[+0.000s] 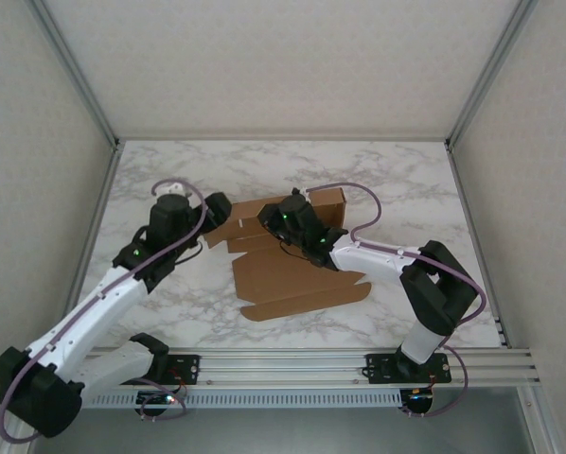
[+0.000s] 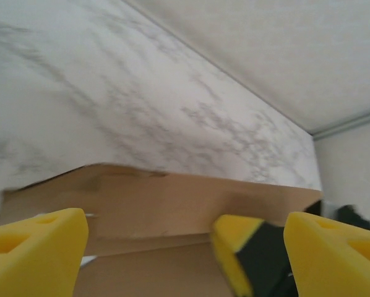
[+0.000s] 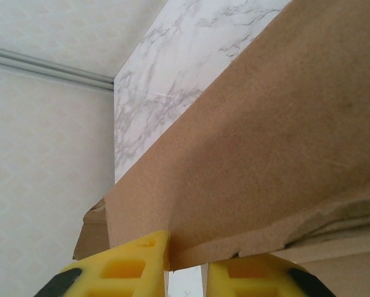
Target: Fold the paper box
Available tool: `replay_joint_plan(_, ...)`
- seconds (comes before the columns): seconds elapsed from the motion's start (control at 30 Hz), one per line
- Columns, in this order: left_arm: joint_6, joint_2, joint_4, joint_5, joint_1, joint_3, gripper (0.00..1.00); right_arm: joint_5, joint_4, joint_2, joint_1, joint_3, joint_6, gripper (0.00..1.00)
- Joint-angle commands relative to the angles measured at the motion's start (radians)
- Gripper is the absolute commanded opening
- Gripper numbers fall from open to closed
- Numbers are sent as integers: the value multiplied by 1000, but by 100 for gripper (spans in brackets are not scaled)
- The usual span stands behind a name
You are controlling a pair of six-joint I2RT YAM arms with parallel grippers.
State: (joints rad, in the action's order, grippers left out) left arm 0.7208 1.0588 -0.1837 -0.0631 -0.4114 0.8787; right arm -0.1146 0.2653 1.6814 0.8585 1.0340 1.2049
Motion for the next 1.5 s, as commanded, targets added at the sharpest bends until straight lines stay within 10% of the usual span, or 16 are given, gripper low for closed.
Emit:
replay_joint_plan(0.0,-12,99,-11,-193,23,50,83,19,-47,6,-12,-8,2,19)
replay_joint_plan(0.8,175,317,299,-439,94,-62,75,86,45,21,-27,-37,93,19)
replay_joint_plan(1.33,260,339,437,-478,117,-130,29,112,112,27,-27,-58,125,19)
replay_joint_plan(1.47,242,342,413,-467,123,-129,25,87,84,-7,-29,-72,110,34)
